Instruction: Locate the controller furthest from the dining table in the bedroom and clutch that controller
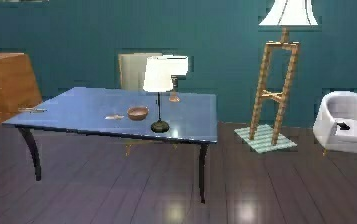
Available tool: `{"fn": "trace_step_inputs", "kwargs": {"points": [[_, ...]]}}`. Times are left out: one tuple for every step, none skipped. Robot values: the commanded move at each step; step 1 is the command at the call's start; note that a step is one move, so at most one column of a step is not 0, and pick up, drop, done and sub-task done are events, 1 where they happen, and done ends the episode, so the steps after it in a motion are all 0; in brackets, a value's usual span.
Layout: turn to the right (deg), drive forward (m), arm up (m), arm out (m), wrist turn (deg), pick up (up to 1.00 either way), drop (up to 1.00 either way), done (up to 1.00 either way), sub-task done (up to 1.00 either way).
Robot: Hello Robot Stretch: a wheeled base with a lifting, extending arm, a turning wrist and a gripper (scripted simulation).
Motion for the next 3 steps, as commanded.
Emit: {"fn": "trace_step_inputs", "kwargs": {"points": [[-45.0,0.0,0.0,0.0,0.0,0.0,0.0,0.0,0.0],[-42.0,0.0,0.0,0.0,0.0,0.0,0.0,0.0,0.0],[0.0,0.6,0.0,0.0,0.0,0.0,0.0,0.0,0.0]]}}
